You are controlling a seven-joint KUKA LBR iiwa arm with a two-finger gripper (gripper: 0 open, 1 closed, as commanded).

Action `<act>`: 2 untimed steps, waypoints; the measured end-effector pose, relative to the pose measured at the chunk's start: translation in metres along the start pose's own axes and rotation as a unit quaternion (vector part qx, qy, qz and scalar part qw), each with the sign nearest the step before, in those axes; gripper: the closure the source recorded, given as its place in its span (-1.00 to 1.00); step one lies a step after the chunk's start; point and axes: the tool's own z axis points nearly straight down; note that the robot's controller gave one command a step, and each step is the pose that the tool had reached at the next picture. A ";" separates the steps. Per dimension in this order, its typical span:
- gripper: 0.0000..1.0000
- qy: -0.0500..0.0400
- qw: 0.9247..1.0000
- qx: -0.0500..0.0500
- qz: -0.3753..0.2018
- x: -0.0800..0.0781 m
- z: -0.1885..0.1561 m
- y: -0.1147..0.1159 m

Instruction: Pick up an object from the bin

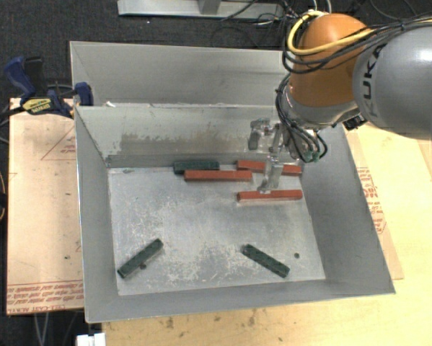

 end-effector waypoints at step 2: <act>-1.00 0.003 1.000 0.001 0.028 0.027 0.085 -0.042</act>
Offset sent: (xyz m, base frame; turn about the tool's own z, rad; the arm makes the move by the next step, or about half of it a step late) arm -0.0348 -0.0125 -0.0869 0.1051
